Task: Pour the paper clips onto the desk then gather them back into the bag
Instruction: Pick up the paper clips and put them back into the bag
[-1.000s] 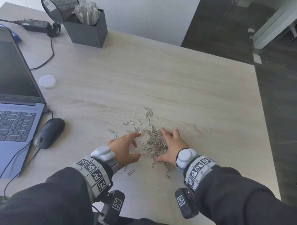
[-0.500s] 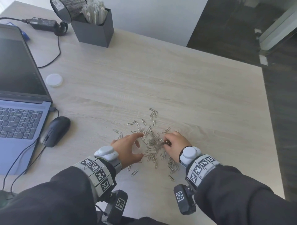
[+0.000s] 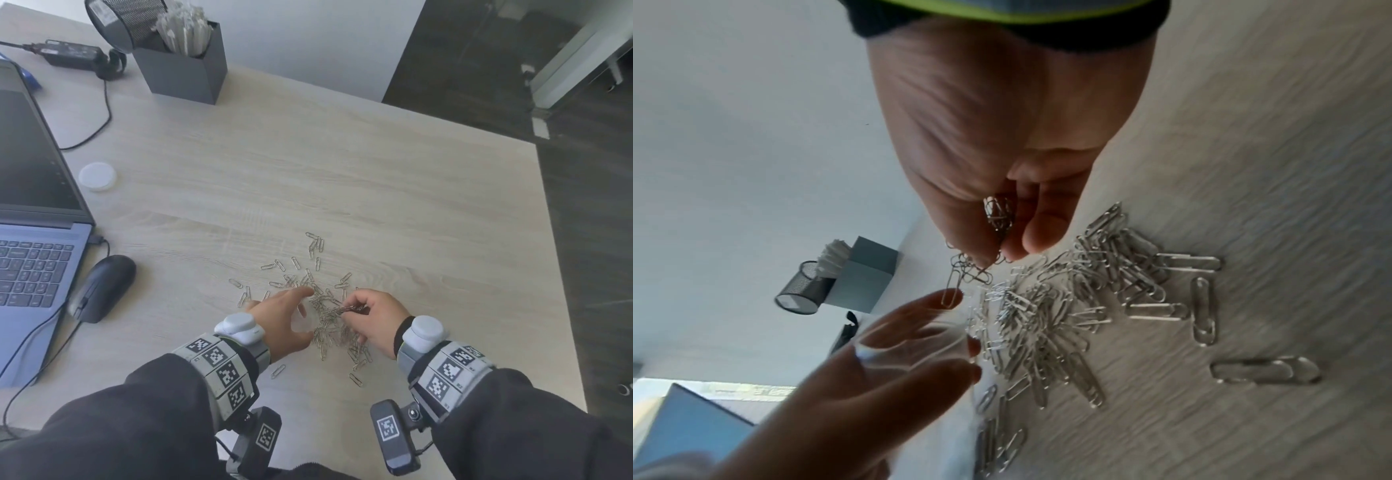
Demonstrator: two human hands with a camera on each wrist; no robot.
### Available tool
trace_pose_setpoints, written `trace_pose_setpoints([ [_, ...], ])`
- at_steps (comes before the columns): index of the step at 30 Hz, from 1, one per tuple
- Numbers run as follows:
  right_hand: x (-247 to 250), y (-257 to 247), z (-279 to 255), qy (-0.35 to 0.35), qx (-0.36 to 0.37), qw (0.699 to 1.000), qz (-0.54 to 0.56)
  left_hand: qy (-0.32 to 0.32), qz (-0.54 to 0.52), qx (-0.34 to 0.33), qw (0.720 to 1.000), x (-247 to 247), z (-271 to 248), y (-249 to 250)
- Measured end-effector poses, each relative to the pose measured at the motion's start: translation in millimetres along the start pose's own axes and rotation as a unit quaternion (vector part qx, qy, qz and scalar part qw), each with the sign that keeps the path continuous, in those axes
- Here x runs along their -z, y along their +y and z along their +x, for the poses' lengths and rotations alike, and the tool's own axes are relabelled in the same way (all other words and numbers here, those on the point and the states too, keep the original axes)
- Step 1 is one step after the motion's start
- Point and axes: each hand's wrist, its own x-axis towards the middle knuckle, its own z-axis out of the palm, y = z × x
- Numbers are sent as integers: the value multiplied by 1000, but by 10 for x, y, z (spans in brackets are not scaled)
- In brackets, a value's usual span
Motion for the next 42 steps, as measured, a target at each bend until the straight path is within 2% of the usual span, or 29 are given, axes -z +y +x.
trace_pose_setpoints([
  [3, -44, -109, -53, -12, 31, 999, 10, -3, 12, -5, 1000, -18, -4, 45],
  [7, -112, -281, -64, -18, 92, 993, -67, 12, 10, -24, 1000, -37, -20, 122],
  [13, -242, -468, -88, -33, 117, 989, -83, 17, -14, -15, 1000, -32, -35, 168],
  [18, -220, -467, -143, -70, 97, 992, -39, 14, -69, -23, 997, -30, -42, 73],
  [22, -132, -408, -159, -89, 79, 993, 16, 13, -70, -35, 997, -37, -59, 40],
  [24, -79, -366, -152, -75, 60, 994, 57, 4, -62, -30, 998, -47, -57, 25],
  [26, 9, -272, -109, -28, 53, 996, 63, 4, -52, -22, 998, -45, -52, 2],
  [28, 133, -109, -34, 22, 46, 999, 9, 9, -41, -10, 999, -15, -43, -30],
  [30, 276, 71, -12, 29, 15, 995, -92, 10, -40, 1, 999, 14, -37, -62],
  [34, 377, 336, -153, -49, -78, 968, -232, 32, -31, 16, 999, 56, -31, -111],
  [42, -19, 457, -448, -117, -70, 944, -301, 44, -31, 22, 998, 67, -77, -155],
])
